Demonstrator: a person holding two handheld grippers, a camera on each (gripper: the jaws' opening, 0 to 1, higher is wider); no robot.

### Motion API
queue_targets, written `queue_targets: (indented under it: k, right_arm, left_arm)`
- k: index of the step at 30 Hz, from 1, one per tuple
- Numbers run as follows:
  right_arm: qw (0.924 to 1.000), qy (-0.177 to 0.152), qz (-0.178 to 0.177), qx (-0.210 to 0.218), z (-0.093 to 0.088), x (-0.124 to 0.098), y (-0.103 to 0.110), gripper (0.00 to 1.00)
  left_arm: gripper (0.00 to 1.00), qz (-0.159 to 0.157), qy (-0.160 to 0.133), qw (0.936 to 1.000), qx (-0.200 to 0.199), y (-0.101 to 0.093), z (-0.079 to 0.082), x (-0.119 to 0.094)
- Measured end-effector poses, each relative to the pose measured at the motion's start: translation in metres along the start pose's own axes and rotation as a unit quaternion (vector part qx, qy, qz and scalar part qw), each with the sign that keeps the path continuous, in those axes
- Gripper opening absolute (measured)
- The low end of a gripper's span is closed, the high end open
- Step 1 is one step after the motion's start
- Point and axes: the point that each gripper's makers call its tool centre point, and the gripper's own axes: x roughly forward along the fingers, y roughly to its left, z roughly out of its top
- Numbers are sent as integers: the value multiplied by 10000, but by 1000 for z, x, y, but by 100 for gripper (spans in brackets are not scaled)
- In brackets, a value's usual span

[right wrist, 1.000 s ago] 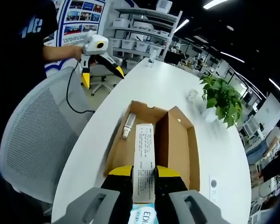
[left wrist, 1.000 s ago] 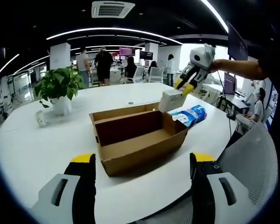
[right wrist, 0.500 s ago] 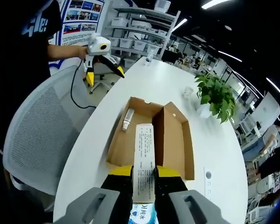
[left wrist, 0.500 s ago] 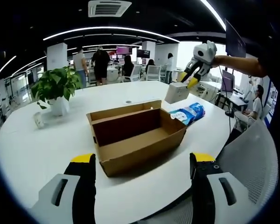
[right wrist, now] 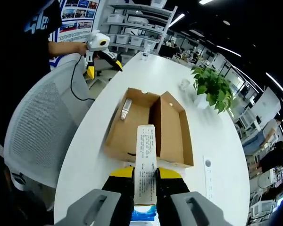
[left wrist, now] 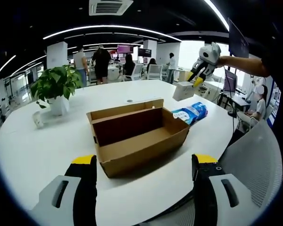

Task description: Operate the shoe box by opening the lid, removing the specified soft item, and placing it in the target area until the item is outside and the box remains undamaged.

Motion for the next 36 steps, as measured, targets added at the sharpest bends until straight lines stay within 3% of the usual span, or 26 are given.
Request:
queue_targets:
  k: [16,29,36]
  right_arm:
    - [9991,312,-194,223,-52,-7,-16,12]
    - [9965,580,-398,453,-102,-15,-35,12]
    - [9938,794,-467,625,-139,-16,-44,12]
  left_arm:
    - [87,37,133,9999,30,8,-6,3]
    - [87,-43,293,9995,64,4,-12,9]
    - [87,-69,399,9992,73,3,-17,13]
